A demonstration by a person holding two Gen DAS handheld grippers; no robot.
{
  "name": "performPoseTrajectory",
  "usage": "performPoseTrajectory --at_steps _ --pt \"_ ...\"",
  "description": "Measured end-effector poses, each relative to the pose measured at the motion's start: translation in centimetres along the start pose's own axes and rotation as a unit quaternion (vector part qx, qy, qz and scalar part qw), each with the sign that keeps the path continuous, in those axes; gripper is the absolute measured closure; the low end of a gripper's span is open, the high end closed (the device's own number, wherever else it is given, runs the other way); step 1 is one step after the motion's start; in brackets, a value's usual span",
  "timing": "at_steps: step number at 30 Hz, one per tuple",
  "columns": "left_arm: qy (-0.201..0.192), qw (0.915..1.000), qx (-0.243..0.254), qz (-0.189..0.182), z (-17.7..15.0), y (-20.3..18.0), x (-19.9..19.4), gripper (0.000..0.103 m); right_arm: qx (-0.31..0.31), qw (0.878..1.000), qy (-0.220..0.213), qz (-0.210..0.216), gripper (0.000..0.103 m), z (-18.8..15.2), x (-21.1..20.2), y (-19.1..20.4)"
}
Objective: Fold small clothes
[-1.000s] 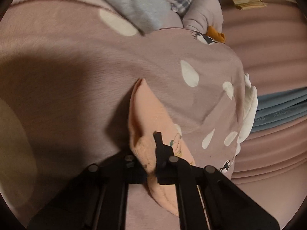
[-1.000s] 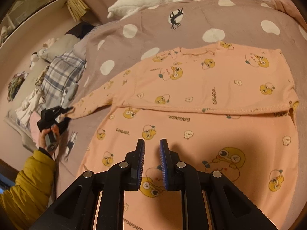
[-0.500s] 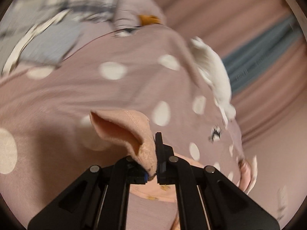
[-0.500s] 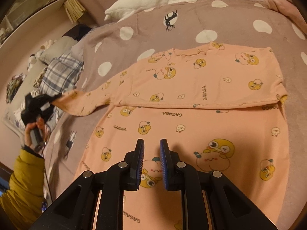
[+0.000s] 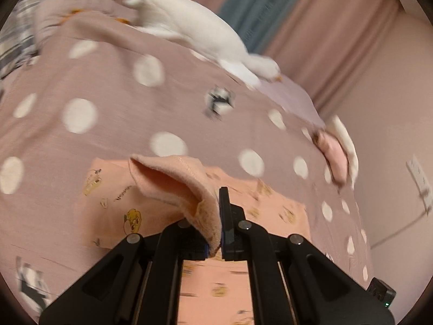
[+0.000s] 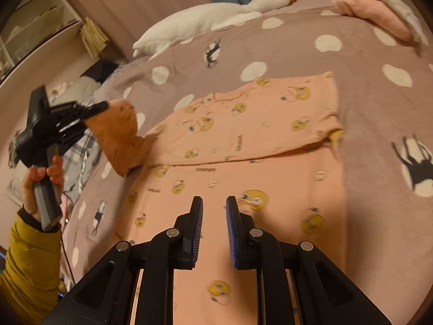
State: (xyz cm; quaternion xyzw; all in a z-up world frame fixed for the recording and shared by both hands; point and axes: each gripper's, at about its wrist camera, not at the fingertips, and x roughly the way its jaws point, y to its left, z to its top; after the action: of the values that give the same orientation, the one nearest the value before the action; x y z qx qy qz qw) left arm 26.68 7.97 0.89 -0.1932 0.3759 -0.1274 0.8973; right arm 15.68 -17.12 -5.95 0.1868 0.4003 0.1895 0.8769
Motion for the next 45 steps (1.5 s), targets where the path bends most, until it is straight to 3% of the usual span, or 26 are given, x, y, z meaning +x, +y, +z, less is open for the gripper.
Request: performPoseTrajectory --at_steps 7,11,13,15,17,19,23,26,31,35,39,43,44,45 --pt "0.036 0.9947 0.091 0.029 -3.3 -8.1 6.7 0.098 0.036 0.999 -0.015 -0.013 0.087 -0.2 -1.6 -2.9" --pt "0.101 0.9869 0.116 0.050 -6.6 -9.7 11.2 0.095 0.055 0.998 -0.021 -0.018 0.087 -0.5 -2.3 -4.0" --pt "0.128 0.9839 0.114 0.051 -7.8 -9.8 12.7 0.081 0.062 0.998 -0.022 -0.022 0.086 -0.7 -2.7 -4.5" --pt "0.153 0.9812 0.109 0.044 -8.7 -9.7 13.5 0.041 0.069 0.997 -0.025 -0.022 0.077 -0.8 -3.1 -4.9" --pt "0.151 0.9819 0.112 0.025 -9.2 -10.1 13.2 0.032 0.076 0.996 -0.029 -0.020 0.073 -0.9 -3.3 -5.2" --pt "0.147 0.9809 0.127 0.010 -9.0 -10.5 12.1 0.029 0.083 0.996 -0.031 -0.016 0.073 -0.9 -3.4 -5.5" --pt "0.108 0.9824 0.152 -0.015 -8.6 -10.0 8.0 0.020 0.087 0.996 -0.029 0.001 0.072 -0.6 -2.8 -5.2" --pt "0.076 0.9851 0.154 -0.003 -8.4 -8.0 4.8 0.020 0.083 0.996 -0.022 0.019 0.072 0.0 -1.7 -4.9" --pt "0.056 0.9912 0.115 0.034 -9.0 -2.9 1.5 0.020 0.087 0.996 0.002 0.035 0.072 2.5 2.1 -5.0" --pt "0.053 0.9944 0.076 0.051 -9.8 0.6 -0.3 0.020 0.090 0.996 0.018 0.024 0.072 4.0 5.0 -4.8" --pt "0.056 0.9958 0.045 0.057 -10.8 3.3 -1.8 0.019 0.058 0.998 0.010 -0.023 0.072 5.1 6.5 -4.1" --pt "0.054 0.9962 0.030 0.061 -11.1 4.6 -2.5 0.019 0.068 0.997 0.024 -0.017 0.072 5.4 7.9 -4.7" --pt "0.053 0.9963 0.027 0.062 -11.2 4.9 -2.6 0.019 0.063 0.998 0.022 -0.016 0.074 5.4 7.9 -4.5" --pt "0.054 0.9963 0.022 0.063 -11.2 5.2 -2.5 0.020 0.055 0.998 0.021 -0.022 0.083 5.4 8.0 -4.2"
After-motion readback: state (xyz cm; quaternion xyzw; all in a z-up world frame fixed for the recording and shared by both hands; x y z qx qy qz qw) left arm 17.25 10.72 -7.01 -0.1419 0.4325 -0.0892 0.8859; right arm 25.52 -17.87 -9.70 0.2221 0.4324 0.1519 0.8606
